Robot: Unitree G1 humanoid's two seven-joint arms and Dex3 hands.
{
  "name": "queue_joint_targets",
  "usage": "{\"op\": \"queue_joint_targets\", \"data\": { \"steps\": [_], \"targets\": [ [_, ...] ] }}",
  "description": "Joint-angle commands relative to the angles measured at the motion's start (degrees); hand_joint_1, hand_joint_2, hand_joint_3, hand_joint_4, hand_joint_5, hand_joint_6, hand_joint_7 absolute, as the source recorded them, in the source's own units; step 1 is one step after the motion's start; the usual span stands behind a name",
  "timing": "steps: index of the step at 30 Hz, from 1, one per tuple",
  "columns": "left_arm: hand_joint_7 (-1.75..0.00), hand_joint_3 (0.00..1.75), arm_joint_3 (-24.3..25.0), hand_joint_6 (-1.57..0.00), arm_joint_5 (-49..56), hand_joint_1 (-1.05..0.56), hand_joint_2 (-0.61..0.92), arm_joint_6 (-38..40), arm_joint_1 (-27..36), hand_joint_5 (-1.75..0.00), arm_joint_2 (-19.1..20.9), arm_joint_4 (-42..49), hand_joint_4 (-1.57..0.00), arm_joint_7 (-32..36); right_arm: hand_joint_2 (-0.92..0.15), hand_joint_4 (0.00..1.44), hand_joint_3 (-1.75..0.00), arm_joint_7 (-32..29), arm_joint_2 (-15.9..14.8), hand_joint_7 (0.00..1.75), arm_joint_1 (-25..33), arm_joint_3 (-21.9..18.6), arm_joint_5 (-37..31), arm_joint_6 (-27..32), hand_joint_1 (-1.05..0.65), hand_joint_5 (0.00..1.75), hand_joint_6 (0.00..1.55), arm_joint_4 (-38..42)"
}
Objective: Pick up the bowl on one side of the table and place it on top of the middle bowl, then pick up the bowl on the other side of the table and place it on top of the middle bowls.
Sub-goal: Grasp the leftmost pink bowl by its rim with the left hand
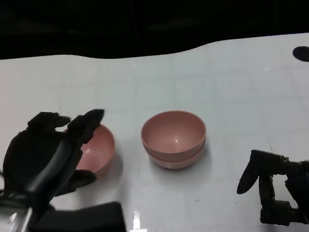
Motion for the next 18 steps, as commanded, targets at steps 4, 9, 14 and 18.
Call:
{"op": "queue_joint_targets", "data": {
  "steps": [4,9,14,18],
  "targets": [
    [0.0,0.0,-2.39,-0.36,2.68,-0.65,0.86,4.59,-1.88,-0.46,1.17,0.31,-0.33,-0.76,-0.11,0.96,-1.75,-0.33,-0.12,1.53,0.01,-0.54,-0.74,0.27,0.0,1.75,0.82,-0.44],
    [0.0,0.0,-3.18,-0.36,2.46,-0.65,0.86,5.71,-2.02,-0.48,1.73,0.17,-0.32,-0.56,-0.11,0.96,-1.75,-0.23,-0.05,1.53,0.01,-0.58,-0.77,0.32,0.01,1.75,0.82,-0.49],
    [0.0,0.0,-4.3,-0.34,3.18,-0.66,0.87,7.51,-2.55,-0.49,2.47,0.13,-0.3,-2.54,-0.1,0.96,-1.74,-0.09,0.08,1.52,0.03,-0.57,-0.54,0.49,0.0,1.75,0.82,-0.71],
    [0.0,0.0,-5.36,-0.35,2.59,-0.67,0.87,8.18,-3.1,-0.49,3.15,1.54,-0.31,-4.47,-0.1,0.96,-1.75,-0.26,0.09,1.52,0.06,-0.59,-0.81,0.51,0.0,1.75,0.82,-0.73]
  ]
}}
